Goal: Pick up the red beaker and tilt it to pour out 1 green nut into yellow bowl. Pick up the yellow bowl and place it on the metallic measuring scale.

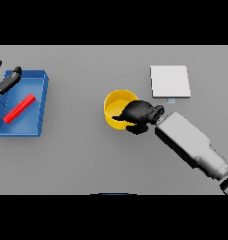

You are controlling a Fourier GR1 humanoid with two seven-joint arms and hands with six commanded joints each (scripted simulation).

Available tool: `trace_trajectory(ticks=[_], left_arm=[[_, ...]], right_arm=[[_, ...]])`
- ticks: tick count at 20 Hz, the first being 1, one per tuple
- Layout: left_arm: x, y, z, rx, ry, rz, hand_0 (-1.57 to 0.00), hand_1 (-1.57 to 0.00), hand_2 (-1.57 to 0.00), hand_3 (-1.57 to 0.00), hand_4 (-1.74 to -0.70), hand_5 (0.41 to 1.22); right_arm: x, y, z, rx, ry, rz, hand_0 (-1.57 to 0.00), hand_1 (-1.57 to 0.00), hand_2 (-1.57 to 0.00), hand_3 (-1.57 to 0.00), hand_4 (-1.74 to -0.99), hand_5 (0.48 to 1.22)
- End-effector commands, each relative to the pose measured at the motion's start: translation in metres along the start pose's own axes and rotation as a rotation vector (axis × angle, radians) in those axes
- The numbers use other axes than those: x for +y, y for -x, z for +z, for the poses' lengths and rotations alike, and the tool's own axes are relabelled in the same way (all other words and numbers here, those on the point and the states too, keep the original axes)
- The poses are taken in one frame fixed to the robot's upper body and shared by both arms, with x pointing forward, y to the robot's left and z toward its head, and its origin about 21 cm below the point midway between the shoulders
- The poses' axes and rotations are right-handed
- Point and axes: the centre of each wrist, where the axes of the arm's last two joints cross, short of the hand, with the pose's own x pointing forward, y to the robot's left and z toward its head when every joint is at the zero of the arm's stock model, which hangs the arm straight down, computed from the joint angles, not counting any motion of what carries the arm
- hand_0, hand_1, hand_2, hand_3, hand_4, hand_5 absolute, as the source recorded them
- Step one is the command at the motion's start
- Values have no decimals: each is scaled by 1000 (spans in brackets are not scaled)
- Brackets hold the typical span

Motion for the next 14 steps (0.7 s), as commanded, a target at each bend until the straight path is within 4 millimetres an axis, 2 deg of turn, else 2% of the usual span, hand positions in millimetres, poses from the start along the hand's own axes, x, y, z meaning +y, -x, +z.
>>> trace_trajectory(ticks=[1, 3, 5, 7, 11, 14], left_arm=[[-1, 0, 1, -5, -4, -4, 1, 1, 1, 1, -719, 693], [-2, 2, 2, -3, -7, 1, 1, 1, 1, 1, -724, 696], [4, -1, 2, -9, -17, 0, 1, 1, 1, 1, -725, 698], [2, -2, 3, -8, -17, -8, 1, 1, 1, 1, -722, 695], [4, -1, 4, -2, -5, -16, 1, 1, 1, 1, -717, 693], [5, 0, 3, 4, -1, -11, 1, 1, 1, 1, -717, 696]], right_arm=[[-1, -1, 0, -11, -2, 1, -1045, -1009, -870, -574, -1552, 1079], [1, -1, 2, -18, 11, -3, -1235, -1211, -1122, -834, -1614, 1130], [-1, -2, 1, -23, 12, 10, -1356, -1341, -1192, -1041, -1660, 1163], [-2, 2, 3, -23, 18, 14, -1433, -1424, -1240, -1183, -1689, 1184], [-2, 2, 5, -13, 51, -3, -1515, -1511, -1314, -1285, -1720, 1206], [-10, 8, 15, -1, 64, -24, -1542, -1540, -1331, -1340, -1730, 1213]])
